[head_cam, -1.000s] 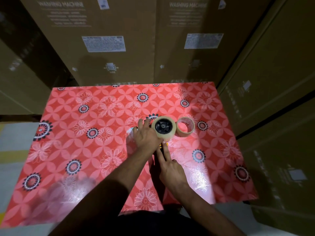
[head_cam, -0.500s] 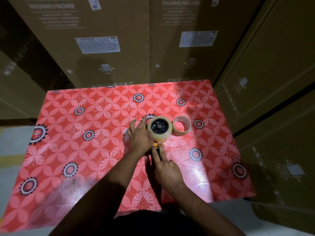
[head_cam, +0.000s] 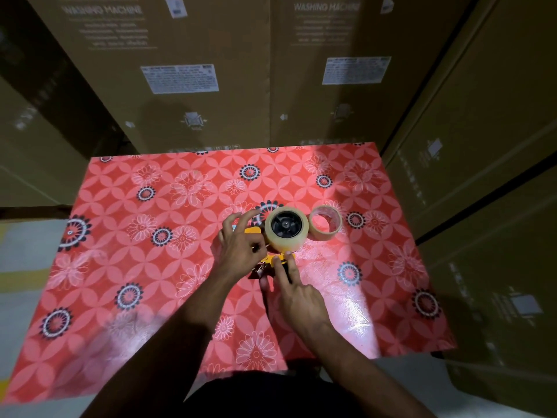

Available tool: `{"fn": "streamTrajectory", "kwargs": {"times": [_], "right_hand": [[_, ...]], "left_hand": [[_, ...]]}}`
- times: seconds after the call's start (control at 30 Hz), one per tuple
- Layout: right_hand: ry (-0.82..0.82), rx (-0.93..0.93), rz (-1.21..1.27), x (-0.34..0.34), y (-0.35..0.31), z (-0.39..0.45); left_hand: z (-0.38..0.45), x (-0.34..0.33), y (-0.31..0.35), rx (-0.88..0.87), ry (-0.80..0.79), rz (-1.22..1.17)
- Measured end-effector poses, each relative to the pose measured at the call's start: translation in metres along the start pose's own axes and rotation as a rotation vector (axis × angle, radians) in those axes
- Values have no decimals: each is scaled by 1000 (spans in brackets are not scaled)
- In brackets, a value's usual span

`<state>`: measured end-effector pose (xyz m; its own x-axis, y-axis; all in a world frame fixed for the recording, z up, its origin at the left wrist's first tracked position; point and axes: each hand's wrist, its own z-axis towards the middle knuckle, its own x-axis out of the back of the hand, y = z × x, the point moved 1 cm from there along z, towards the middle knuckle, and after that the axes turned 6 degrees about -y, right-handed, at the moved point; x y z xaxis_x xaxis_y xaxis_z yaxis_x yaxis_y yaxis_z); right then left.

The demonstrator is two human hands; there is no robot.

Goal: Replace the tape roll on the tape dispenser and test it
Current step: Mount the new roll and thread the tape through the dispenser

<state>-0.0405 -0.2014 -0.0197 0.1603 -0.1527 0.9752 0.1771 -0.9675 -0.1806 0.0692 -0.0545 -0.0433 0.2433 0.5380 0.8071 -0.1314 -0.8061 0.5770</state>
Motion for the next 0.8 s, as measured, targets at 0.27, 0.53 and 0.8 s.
{"fn": "streamTrajectory", "kwargs": {"times": [0.27,0.53,0.8], "right_hand": [[-183,-114,32,5,5,4],[-290,-98,18,14,9,-1],[-303,-55,-41,5,23,6]], "left_hand": [[-30,-5,-24,-105,87,8],[-35,-4,-34,-2,117,-78],[-49,3,-63,47,96,-61]]}}
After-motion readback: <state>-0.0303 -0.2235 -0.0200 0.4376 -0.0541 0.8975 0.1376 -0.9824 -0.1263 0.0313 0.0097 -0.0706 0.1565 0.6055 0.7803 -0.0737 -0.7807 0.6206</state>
